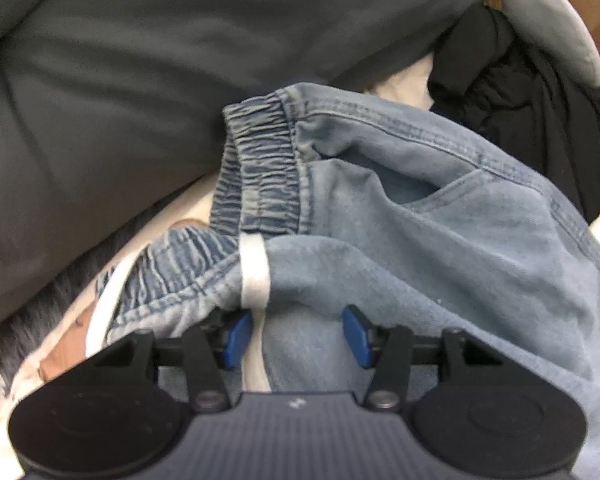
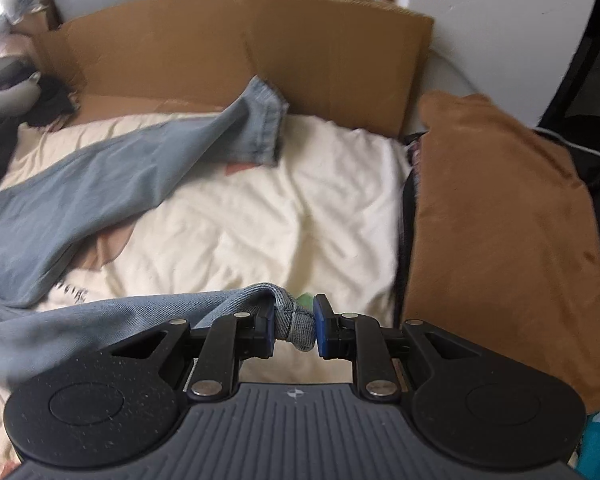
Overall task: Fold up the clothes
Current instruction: 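Open the right gripper off the leg hem while the left gripper moves to the waistband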
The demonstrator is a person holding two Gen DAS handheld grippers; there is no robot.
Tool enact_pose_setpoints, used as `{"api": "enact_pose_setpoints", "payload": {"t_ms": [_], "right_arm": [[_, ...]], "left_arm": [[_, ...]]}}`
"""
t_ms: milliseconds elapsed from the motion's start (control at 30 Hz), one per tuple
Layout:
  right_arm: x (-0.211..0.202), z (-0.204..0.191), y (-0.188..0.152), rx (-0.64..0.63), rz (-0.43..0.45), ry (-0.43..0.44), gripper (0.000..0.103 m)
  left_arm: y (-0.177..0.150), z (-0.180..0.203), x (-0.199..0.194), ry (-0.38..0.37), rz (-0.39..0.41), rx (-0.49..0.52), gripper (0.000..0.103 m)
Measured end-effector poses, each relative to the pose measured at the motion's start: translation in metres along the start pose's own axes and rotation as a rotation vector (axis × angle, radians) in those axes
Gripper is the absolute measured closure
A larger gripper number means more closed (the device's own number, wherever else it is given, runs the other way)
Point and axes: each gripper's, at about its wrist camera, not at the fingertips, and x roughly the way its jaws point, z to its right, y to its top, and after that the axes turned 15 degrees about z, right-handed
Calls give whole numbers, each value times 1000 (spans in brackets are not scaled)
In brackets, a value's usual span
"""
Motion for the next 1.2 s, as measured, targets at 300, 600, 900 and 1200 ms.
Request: {"api": "enact_pose_setpoints", "payload": {"t_ms": [300,600,900,1200], "right_arm": [[7,9,13,67,74,14,72],[-6,2,15,97,111,57,64],[-12,-12,-9,131,70,81,64],[-7,-11,-35,171,9,68,64]], "left_arm": [[0,8,-7,31,2,40,50],[-11,12,-68,-53,12,34,49],[-18,-12,-113,-69,18,-3,48],[-46,-65,-129,26,29,-161,49]]}}
